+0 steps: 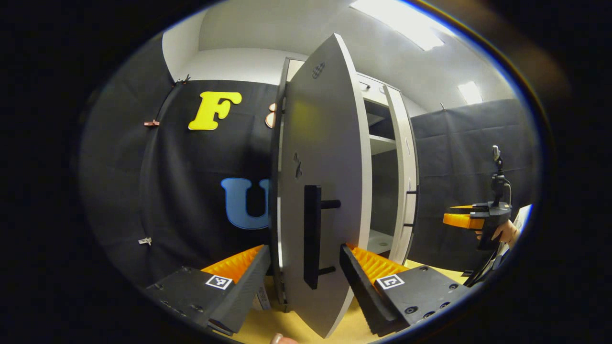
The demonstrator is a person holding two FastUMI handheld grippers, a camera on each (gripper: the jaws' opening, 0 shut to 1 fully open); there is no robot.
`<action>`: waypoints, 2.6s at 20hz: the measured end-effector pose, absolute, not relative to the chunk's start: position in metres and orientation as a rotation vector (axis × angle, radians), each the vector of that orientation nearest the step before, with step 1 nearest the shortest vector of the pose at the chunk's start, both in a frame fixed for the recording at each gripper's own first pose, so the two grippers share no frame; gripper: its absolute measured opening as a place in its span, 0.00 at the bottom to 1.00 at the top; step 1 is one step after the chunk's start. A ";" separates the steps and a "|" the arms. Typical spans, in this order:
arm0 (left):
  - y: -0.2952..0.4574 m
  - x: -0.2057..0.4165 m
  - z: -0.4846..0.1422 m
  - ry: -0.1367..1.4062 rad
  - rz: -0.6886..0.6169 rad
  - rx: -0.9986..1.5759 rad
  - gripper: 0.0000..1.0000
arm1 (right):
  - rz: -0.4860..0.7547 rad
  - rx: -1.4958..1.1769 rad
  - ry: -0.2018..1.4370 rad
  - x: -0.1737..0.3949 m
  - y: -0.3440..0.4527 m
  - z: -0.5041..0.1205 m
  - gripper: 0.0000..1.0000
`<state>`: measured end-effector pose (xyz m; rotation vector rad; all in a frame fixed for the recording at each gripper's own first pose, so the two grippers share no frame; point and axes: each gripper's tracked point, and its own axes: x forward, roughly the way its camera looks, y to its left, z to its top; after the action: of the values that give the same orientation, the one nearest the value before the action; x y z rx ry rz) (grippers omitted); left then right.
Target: Grasp the bottle in the cabinet with the left hand and place it on the coaster, then close the right door with the right hand and the left door with the left hand.
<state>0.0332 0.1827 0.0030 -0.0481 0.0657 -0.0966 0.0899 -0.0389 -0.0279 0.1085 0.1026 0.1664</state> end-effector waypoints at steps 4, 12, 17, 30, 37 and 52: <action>0.162 0.046 0.004 0.059 -0.121 -0.046 0.93 | 0.154 0.104 0.097 0.089 -0.051 -0.028 0.96; 0.096 0.090 -0.003 0.055 -0.220 -0.032 0.94 | 0.156 0.117 0.075 0.092 -0.060 -0.020 0.97; 0.063 0.103 -0.020 0.098 -0.231 -0.041 0.94 | 0.160 0.140 0.057 0.084 -0.067 -0.011 0.97; 0.062 0.081 -0.012 0.080 -0.103 -0.065 0.94 | 0.211 0.183 0.050 0.092 -0.052 -0.009 0.97; 0.060 0.082 0.000 0.057 -0.110 -0.023 0.94 | 0.201 0.170 0.057 0.093 -0.048 -0.011 0.97; 0.049 0.078 0.005 0.018 -0.122 -0.031 0.94 | 0.178 0.174 0.019 0.080 -0.046 0.004 0.97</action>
<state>0.0779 0.0492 0.0052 -0.0310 0.0177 -0.1219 0.0796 -0.0458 0.0044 0.1736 0.0191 0.1777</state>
